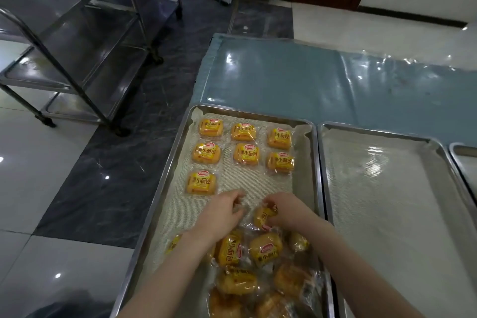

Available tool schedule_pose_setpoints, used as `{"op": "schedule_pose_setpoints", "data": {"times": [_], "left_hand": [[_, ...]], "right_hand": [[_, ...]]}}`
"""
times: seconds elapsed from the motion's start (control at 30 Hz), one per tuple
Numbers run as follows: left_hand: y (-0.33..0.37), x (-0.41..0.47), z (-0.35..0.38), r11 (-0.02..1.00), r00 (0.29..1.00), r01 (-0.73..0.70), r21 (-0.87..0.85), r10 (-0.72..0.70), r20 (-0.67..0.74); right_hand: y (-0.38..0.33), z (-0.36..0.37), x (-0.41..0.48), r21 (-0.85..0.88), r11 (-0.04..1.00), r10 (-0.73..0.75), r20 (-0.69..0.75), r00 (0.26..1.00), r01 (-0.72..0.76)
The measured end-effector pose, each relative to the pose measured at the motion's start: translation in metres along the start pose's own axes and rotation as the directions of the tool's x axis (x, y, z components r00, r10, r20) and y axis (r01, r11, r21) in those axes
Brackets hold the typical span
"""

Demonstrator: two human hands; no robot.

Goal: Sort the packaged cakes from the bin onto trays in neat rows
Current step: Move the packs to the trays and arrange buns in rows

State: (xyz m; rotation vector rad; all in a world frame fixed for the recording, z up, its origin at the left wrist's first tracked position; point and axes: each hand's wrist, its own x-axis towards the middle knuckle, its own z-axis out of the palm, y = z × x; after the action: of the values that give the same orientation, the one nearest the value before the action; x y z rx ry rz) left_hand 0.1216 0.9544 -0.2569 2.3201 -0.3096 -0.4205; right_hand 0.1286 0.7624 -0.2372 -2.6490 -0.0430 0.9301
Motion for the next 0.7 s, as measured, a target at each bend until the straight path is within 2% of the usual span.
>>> {"op": "schedule_pose_setpoints", "data": {"times": [0.1, 0.2, 0.33, 0.43, 0.47, 0.5, 0.6, 0.7], "left_hand": [[0.005, 0.002, 0.011, 0.999, 0.995, 0.039, 0.022, -0.041, 0.088], [0.004, 0.0, 0.011, 0.998, 0.998, 0.057, -0.029, -0.057, -0.025], [0.002, -0.004, 0.003, 0.982, 0.98, 0.103, -0.16, -0.127, -0.152], [0.003, -0.002, 0.001, 0.98, 0.973, 0.119, -0.162, -0.148, -0.179], [0.002, -0.001, 0.002, 0.98, 0.971, 0.129, -0.151, -0.155, -0.179], [0.002, 0.0, 0.003, 0.98, 0.969, 0.141, -0.142, -0.166, -0.182], [0.002, 0.002, 0.007, 0.977, 0.956, 0.165, -0.132, -0.191, -0.222], [0.002, 0.002, 0.011, 0.98, 0.949, 0.146, -0.137, -0.178, -0.26]], "right_hand": [[0.002, 0.005, -0.002, 0.073, 0.996, -0.04, -0.06, 0.997, 0.045], [0.002, 0.001, -0.004, 0.226, 0.968, -0.066, -0.175, 0.982, 0.106], [-0.003, -0.002, 0.0, 0.509, 0.858, 0.132, -0.339, 0.931, 0.063], [-0.011, 0.002, 0.007, 0.652, 0.759, 0.27, -0.311, 0.911, -0.002], [-0.014, 0.004, 0.008, 0.648, 0.761, 0.276, -0.288, 0.917, -0.026], [-0.017, 0.006, 0.009, 0.589, 0.806, 0.26, -0.269, 0.927, -0.055], [-0.019, 0.01, 0.011, 0.301, 0.943, 0.216, -0.226, 0.95, -0.143], [-0.015, 0.012, 0.012, 0.218, 0.964, 0.212, -0.274, 0.938, -0.154]]}}
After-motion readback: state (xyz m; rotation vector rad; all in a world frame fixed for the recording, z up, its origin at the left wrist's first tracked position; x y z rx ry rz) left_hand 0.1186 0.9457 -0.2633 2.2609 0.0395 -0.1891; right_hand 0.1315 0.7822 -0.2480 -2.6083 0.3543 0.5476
